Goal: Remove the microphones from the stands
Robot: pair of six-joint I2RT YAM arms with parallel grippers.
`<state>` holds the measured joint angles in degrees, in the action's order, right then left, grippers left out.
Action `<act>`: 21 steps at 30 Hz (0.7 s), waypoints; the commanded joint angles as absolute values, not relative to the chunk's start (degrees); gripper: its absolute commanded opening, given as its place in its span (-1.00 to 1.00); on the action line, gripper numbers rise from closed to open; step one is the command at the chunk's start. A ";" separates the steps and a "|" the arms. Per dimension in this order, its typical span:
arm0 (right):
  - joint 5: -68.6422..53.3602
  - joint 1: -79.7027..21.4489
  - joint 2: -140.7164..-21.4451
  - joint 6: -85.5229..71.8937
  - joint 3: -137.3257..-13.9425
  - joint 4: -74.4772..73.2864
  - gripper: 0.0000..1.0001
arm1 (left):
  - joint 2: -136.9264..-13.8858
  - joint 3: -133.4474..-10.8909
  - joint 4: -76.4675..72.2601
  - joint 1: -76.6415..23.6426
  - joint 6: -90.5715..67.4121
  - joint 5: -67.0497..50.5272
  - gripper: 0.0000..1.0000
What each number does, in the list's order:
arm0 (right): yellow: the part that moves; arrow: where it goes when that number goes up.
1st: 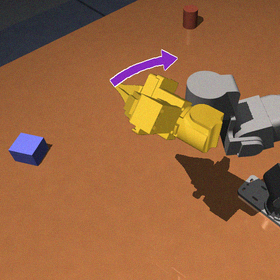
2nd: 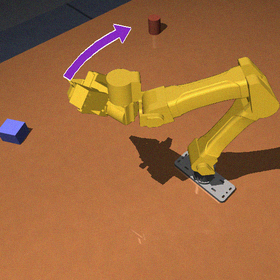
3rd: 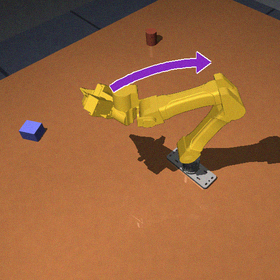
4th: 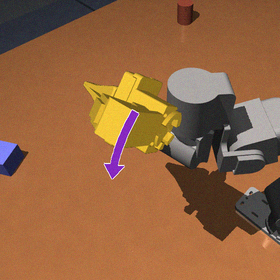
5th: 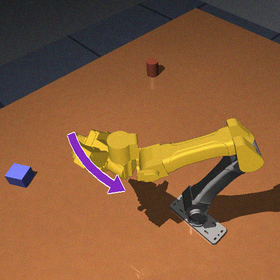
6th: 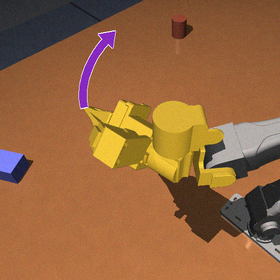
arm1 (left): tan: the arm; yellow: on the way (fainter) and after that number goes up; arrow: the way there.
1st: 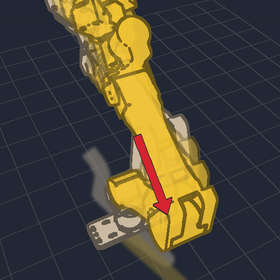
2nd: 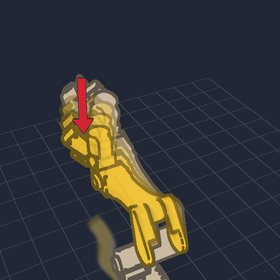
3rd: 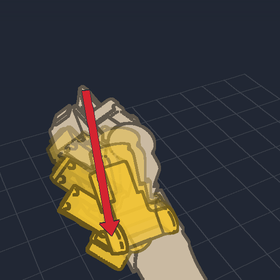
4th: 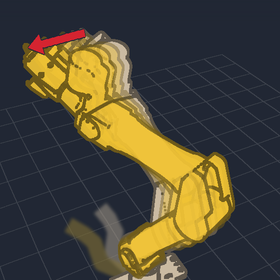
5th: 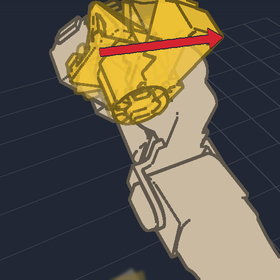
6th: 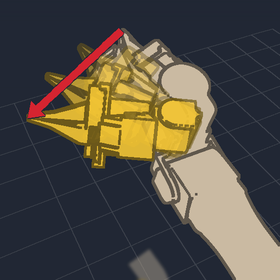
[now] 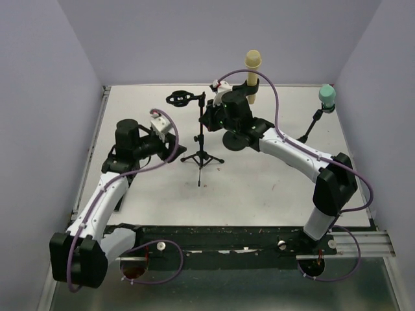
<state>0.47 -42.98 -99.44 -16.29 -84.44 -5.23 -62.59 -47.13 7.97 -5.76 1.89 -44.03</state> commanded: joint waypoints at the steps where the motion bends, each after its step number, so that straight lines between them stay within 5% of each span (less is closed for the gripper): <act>1: -2.11 -42.80 -100.63 -17.13 -86.66 -5.89 -0.99 | -57.48 -40.09 -2.43 -15.72 36.44 -35.78 0.29; 21: -1.50 -42.80 -98.70 -17.84 -84.11 -4.13 -0.99 | -73.91 -48.69 -2.91 -24.08 46.05 -30.50 -0.06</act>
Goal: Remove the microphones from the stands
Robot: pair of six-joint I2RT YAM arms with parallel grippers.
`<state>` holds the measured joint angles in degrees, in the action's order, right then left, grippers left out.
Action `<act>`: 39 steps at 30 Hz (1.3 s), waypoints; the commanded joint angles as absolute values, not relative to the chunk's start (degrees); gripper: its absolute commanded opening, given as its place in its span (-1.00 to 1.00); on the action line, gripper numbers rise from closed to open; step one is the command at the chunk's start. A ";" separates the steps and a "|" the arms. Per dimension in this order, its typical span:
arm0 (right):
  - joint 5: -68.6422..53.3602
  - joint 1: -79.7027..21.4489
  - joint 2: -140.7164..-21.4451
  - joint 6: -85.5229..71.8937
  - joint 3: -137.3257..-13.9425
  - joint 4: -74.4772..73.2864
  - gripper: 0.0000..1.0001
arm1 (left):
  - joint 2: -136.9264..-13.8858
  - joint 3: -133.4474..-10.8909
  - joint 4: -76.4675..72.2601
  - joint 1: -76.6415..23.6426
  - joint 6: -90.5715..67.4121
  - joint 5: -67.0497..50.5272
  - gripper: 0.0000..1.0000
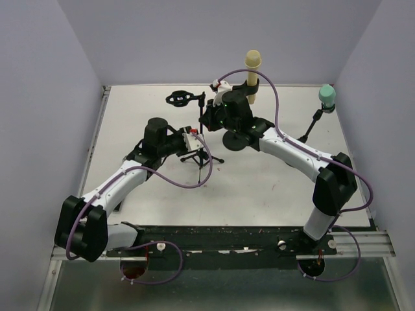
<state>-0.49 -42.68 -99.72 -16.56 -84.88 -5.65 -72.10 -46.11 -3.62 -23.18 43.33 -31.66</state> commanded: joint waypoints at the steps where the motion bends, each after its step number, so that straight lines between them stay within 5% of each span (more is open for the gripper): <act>1: -1.49 -42.89 -98.88 -17.84 -84.11 -4.04 -0.99 | -74.26 -48.87 -2.38 -24.17 46.32 -30.15 -0.07; 11: -1.23 -42.80 -99.14 -17.32 -84.46 -4.04 -0.99 | -77.96 -51.24 -0.88 -24.26 47.02 -26.28 -0.10; 21: -0.26 -42.71 -97.91 -16.88 -83.50 -3.25 -0.99 | -78.58 -54.84 1.76 -24.00 39.49 -23.99 -1.00; 31: 1.48 -42.71 -93.96 -14.77 -80.42 -0.70 -0.99 | -83.58 -63.46 5.72 -16.62 -7.60 -41.46 -1.00; 39: 2.37 -42.71 -92.20 -15.03 -78.84 -0.62 -0.99 | -92.02 -57.76 -19.37 -13.10 -48.83 -63.27 -1.00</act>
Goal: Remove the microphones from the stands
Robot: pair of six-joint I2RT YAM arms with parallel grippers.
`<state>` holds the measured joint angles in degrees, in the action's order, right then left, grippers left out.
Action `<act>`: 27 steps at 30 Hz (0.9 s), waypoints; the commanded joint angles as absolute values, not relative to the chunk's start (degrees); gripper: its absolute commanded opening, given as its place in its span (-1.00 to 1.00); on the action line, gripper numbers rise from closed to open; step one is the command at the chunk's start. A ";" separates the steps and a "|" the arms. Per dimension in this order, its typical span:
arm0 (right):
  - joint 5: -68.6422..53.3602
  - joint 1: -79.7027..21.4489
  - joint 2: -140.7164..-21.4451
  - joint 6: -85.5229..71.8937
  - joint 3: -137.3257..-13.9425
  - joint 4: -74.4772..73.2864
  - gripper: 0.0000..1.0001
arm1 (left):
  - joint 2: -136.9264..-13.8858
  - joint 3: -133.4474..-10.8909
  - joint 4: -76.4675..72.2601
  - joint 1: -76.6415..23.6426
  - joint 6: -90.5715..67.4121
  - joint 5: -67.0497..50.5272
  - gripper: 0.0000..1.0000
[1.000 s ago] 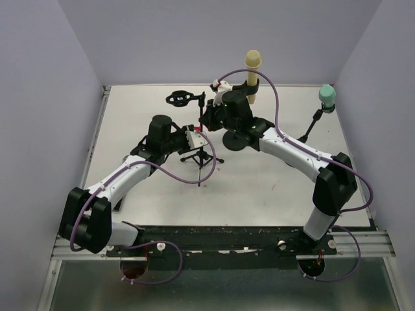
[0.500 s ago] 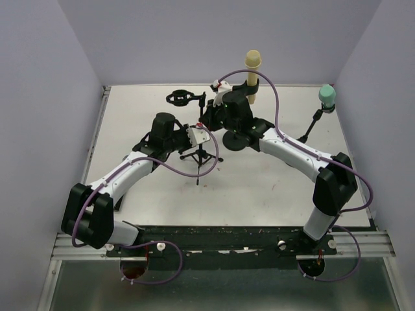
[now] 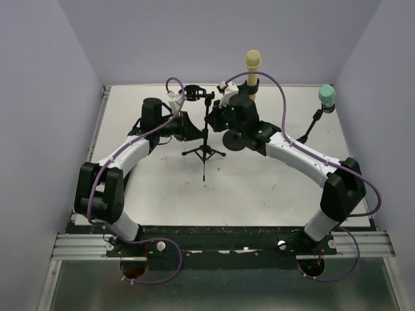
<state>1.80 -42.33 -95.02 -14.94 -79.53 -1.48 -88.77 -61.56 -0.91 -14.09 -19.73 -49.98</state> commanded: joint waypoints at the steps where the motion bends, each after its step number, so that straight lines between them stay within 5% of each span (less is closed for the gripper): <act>1: 2.46 -42.71 -91.94 -14.94 -78.58 -0.62 -0.99 | -92.54 -57.14 -21.25 -13.10 -50.78 -64.33 -1.00; 5: 2.29 -42.71 -91.76 -15.03 -78.14 -0.62 -0.99 | -97.54 -58.36 -18.03 -10.38 -56.92 -67.93 -1.00; 7: 2.37 -42.80 -91.58 -15.20 -77.96 -0.61 -0.99 | -99.48 -58.71 -14.78 -9.32 -58.36 -69.60 -0.68; 9: 2.46 -42.72 -91.50 -15.21 -77.87 -0.62 -0.99 | -99.49 -58.62 -10.05 -8.70 -55.66 -69.26 -0.06; 12: 2.90 -42.63 -91.58 -15.21 -77.87 -0.62 -0.99 | -96.78 -59.67 -0.29 -8.09 -46.18 -65.32 0.30; 18: 2.81 -42.80 -91.76 -14.94 -77.87 0.97 -0.99 | -89.23 -63.02 22.92 -7.47 -16.48 -51.26 0.41; 27: 1.23 -42.72 -92.99 -15.55 -78.66 0.79 -0.99 | -70.32 -50.63 9.96 -14.92 19.46 -40.70 0.35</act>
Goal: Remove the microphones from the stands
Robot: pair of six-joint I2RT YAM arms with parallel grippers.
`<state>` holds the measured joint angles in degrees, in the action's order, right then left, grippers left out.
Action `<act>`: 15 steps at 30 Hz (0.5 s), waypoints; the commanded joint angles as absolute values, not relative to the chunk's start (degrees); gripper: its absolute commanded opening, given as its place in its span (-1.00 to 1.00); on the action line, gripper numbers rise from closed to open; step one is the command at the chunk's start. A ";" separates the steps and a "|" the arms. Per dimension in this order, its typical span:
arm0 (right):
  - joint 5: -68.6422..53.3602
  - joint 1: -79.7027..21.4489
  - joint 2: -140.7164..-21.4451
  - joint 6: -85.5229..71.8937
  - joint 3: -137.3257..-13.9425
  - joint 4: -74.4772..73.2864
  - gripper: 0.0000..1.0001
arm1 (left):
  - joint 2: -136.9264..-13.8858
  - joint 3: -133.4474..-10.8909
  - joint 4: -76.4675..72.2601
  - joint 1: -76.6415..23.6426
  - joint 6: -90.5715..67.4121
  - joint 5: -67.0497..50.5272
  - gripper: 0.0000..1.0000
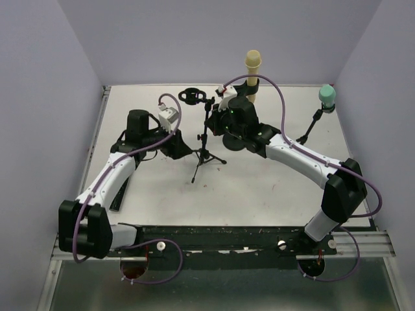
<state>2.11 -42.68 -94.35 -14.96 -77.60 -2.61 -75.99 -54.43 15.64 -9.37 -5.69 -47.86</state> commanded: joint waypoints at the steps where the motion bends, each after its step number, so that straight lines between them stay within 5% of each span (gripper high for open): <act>1: 0.88 -42.71 -92.99 -15.64 -78.75 0.79 -0.99 | -69.36 -50.02 8.54 -16.42 23.17 -40.08 0.35; 7: 0.35 -42.71 -93.25 -15.91 -78.84 0.79 -0.99 | -72.85 -53.78 8.00 -21.71 41.46 -34.99 0.20; 15: 0.44 -42.63 -92.90 -15.99 -78.22 1.14 -0.99 | -78.04 -55.63 5.18 -22.94 46.67 -32.43 0.08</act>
<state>1.61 -42.68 -94.35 -15.05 -77.60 -2.59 -75.92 -52.90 7.05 -22.26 40.27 -34.85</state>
